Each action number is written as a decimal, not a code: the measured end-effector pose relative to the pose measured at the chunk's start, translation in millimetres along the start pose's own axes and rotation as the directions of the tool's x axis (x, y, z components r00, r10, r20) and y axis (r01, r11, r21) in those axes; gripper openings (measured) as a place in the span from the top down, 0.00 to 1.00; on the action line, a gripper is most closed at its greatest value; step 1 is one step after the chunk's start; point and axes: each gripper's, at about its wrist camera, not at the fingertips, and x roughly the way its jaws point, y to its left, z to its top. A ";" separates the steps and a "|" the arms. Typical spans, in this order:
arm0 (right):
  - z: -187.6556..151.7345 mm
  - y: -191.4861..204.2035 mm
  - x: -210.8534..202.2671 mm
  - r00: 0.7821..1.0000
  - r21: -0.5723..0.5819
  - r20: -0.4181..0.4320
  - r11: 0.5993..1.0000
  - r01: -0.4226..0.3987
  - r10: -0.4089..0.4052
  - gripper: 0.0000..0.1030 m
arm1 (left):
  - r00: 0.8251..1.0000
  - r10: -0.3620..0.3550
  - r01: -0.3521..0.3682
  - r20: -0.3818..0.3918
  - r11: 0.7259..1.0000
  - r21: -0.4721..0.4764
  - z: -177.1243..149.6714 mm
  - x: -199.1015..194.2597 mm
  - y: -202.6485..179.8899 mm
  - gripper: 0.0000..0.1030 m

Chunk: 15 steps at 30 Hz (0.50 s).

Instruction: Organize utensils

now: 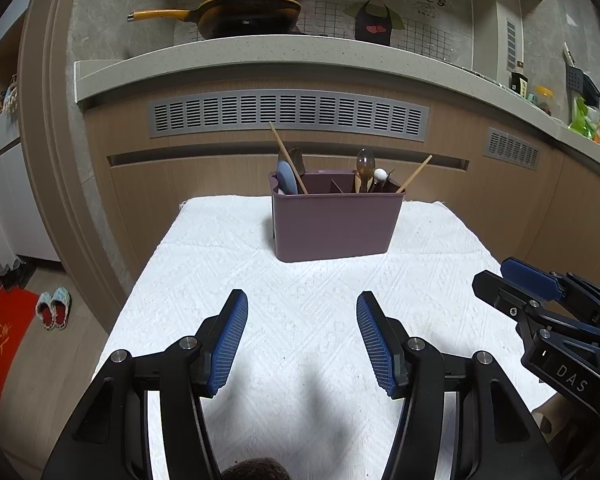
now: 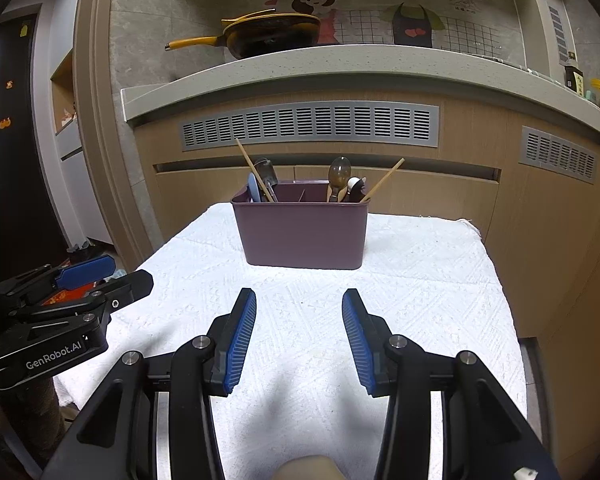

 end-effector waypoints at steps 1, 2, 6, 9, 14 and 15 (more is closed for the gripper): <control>-0.1 -0.5 -0.2 1.000 0.000 0.001 1.000 0.001 -0.001 0.59 | 1.000 -0.001 0.001 -0.001 1.000 0.001 0.4 0.5 0.5 0.44; -0.3 -0.2 0.0 1.000 -0.001 0.002 1.000 0.003 -0.003 0.59 | 1.000 -0.001 0.001 -0.002 1.000 0.000 0.3 0.3 0.2 0.44; -0.7 0.1 1.4 1.000 -0.002 0.003 1.000 0.019 -0.019 0.59 | 1.000 -0.003 0.003 -0.002 1.000 0.002 0.1 0.0 -0.3 0.44; -0.4 -1.0 2.2 1.000 0.003 0.001 1.000 0.024 -0.024 0.58 | 1.000 -0.003 0.003 -0.002 1.000 0.003 -0.2 -0.5 -0.9 0.44; -0.2 -1.4 2.2 1.000 0.006 0.002 1.000 0.026 -0.026 0.58 | 1.000 -0.001 0.001 0.000 1.000 0.004 -0.8 -1.0 -1.4 0.44; -0.1 -1.4 2.2 1.000 0.005 0.002 1.000 0.027 -0.027 0.58 | 1.000 0.000 -0.001 0.005 1.000 0.007 -1.5 -1.7 -2.1 0.44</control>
